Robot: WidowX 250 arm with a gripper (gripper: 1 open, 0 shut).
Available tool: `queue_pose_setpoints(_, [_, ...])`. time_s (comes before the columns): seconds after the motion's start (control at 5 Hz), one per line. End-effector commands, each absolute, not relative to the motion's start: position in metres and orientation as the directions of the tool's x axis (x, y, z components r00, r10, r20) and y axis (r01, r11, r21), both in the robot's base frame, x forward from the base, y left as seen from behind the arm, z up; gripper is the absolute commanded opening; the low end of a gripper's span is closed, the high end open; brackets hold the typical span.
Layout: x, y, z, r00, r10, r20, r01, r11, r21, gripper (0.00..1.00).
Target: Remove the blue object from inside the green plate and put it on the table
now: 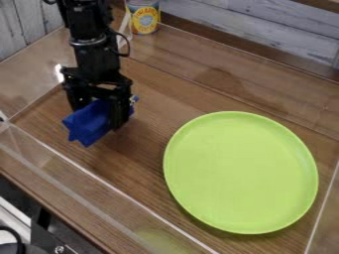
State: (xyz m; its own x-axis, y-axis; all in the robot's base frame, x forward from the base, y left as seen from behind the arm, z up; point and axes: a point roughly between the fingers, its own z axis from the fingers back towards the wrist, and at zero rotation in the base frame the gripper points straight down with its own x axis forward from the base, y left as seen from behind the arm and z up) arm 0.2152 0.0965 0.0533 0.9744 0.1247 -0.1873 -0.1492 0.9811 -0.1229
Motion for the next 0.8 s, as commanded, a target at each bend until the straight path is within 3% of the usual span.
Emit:
queue_pose_setpoints(0.0, [0.2229,0.099,0.0703,0.986,0.124,-0.113,-0.136,0.985,-0.107,1.0])
queue_pose_setpoints(0.6, [0.2178,0.099,0.0623,0.984,0.127,-0.126,-0.142,0.982,-0.126,1.0])
